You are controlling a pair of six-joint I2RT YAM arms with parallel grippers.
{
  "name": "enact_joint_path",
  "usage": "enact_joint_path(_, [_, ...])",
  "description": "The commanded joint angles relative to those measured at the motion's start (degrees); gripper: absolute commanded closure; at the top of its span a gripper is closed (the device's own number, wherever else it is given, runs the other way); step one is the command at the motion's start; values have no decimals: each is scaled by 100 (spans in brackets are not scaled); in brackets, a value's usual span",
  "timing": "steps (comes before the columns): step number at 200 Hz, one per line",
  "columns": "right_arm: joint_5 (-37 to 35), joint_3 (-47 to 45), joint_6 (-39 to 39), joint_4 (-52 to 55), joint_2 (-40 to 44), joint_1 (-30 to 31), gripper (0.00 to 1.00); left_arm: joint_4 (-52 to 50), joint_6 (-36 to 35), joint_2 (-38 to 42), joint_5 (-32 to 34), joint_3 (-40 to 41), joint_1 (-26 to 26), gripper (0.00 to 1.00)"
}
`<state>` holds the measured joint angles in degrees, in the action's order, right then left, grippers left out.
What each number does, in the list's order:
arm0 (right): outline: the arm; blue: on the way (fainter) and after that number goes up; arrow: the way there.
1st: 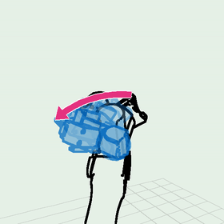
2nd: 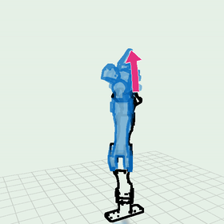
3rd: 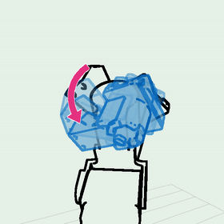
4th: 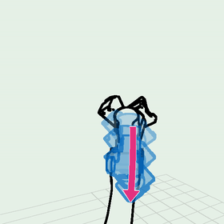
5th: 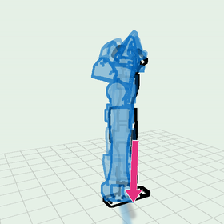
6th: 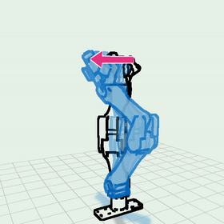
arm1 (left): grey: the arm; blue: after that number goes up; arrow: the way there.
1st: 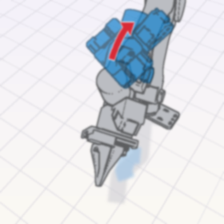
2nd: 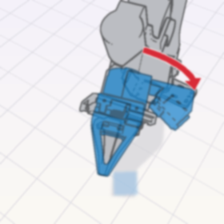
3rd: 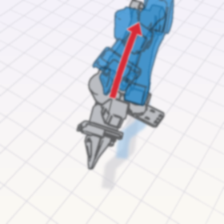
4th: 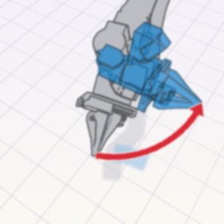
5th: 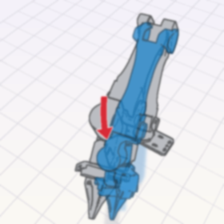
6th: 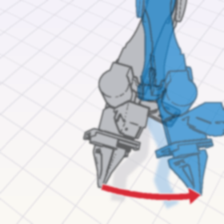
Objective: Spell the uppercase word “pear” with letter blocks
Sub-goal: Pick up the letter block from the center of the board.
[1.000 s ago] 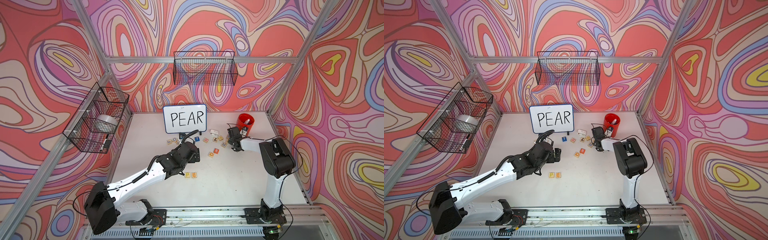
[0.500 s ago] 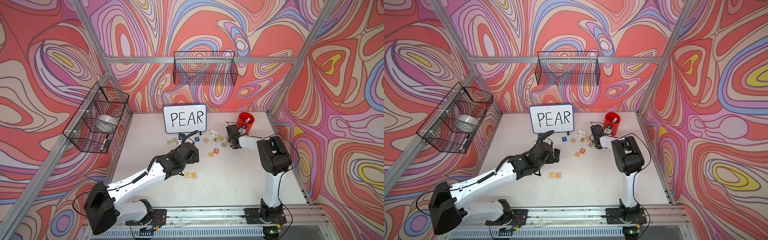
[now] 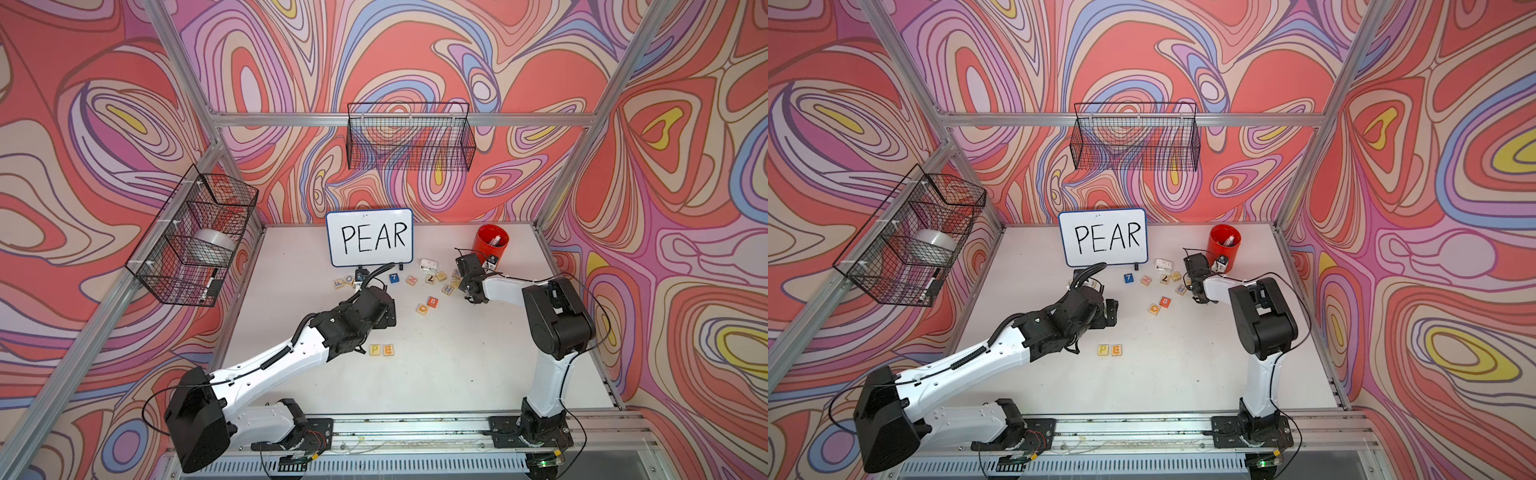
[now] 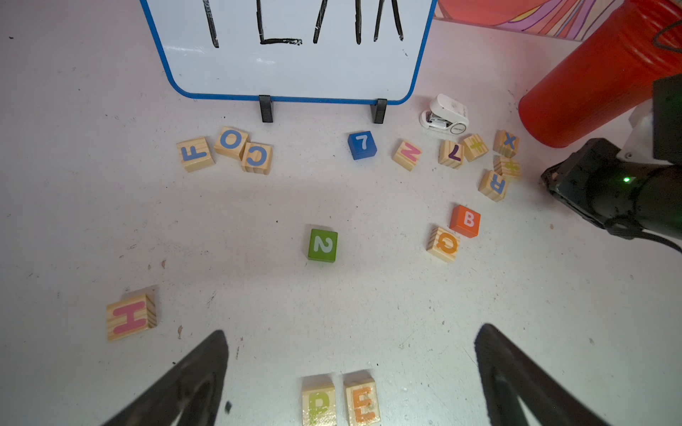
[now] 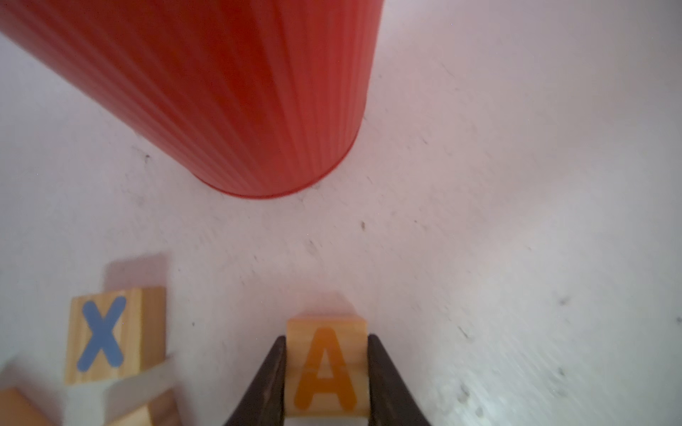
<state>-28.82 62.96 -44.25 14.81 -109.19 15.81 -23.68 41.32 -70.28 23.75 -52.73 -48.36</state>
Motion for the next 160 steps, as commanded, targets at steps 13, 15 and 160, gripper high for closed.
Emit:
enact_joint_path(13, [337, -482, -156, 192, 1102, 50, 66, -44, 159, 168, -45, 97, 28, 0])
enact_joint_path(15, [363, -514, -159, 196, 1159, 61, 67, -58, 162, 169, -46, 97, 22, 0])
enact_joint_path(160, [1044, -2152, 153, -59, 2913, 3718, 66, -1337, 972, 747, 60, 463, 27, 0])
